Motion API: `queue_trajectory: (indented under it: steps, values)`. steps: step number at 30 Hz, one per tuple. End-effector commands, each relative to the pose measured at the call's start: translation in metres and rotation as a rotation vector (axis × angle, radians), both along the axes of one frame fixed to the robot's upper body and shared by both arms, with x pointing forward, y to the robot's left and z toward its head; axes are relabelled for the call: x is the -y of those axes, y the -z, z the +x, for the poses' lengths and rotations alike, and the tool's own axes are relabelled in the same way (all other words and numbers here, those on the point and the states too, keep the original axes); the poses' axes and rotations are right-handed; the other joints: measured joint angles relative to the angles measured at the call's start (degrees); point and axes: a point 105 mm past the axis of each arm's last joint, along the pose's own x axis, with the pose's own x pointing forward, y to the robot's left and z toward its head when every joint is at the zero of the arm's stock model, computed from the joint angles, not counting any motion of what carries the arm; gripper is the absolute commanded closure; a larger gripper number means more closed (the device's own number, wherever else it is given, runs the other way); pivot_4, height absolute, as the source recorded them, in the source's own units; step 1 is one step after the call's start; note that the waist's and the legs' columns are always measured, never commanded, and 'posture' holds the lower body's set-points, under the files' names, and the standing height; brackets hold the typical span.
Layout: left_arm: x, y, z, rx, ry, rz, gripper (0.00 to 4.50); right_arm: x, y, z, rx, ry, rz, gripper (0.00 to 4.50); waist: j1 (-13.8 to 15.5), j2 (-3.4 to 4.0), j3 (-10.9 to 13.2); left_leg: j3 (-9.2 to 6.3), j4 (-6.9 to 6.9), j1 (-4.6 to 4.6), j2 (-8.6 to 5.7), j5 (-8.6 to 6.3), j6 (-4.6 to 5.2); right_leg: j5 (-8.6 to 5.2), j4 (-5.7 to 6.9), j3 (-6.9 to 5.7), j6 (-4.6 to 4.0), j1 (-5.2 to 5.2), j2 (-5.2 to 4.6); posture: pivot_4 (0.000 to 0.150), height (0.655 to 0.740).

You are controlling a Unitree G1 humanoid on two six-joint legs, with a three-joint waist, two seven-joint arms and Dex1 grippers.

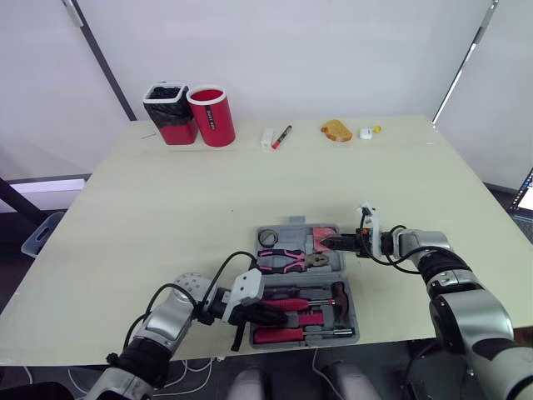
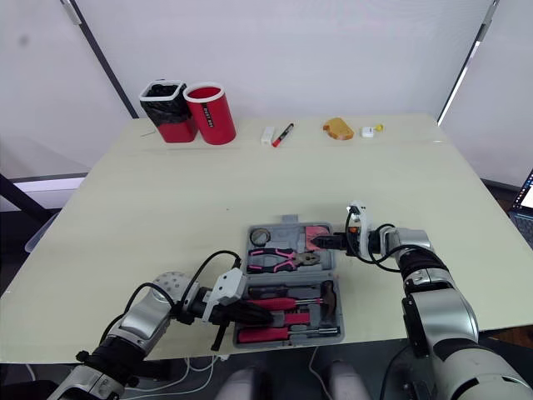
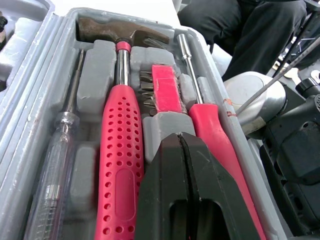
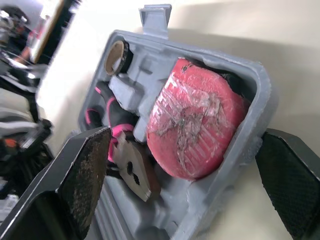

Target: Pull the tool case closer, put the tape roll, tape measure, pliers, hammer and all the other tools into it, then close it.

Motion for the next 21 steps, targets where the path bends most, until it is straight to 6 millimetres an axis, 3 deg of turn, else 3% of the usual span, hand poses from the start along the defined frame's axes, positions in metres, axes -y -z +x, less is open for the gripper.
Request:
queue_trajectory:
  steps: [1,11,15,21]
  values:
    - [-0.006,0.013,-0.002,-0.035,-0.021,0.051,4.50,-0.012,-0.031,0.005,0.094,-0.050,0.121,0.02,0.0,0.01,0.0,0.00,0.00,0.00,0.00,0.00,0.00,0.00,0.00,0.00,0.00,0.00,0.00,0.150,0.7400]
    - [-0.010,-0.012,-0.001,-0.040,-0.049,-0.051,4.50,-0.003,-0.059,-0.012,0.142,-0.188,0.246,0.02,0.1,0.08,0.0,-0.05,0.00,-0.04,0.00,0.00,0.00,0.00,0.00,-0.05,0.00,-0.02,-0.01,0.150,0.7400]
    - [-0.028,-0.034,-0.010,-0.014,-0.070,-0.070,4.50,0.007,-0.067,-0.035,0.117,-0.296,0.256,0.02,0.3,0.09,0.1,-0.09,-0.03,-0.21,0.00,0.00,0.00,0.00,-0.03,-0.09,0.00,-0.14,-0.05,0.150,0.7400]
    - [-0.073,-0.055,-0.032,-0.029,-0.150,-0.041,4.50,0.017,-0.073,-0.073,0.079,-0.389,0.239,0.02,0.4,0.12,0.1,-0.14,-0.11,-0.22,0.08,-0.01,0.00,-0.01,-0.08,-0.16,0.00,-0.15,-0.18,0.150,0.7400]
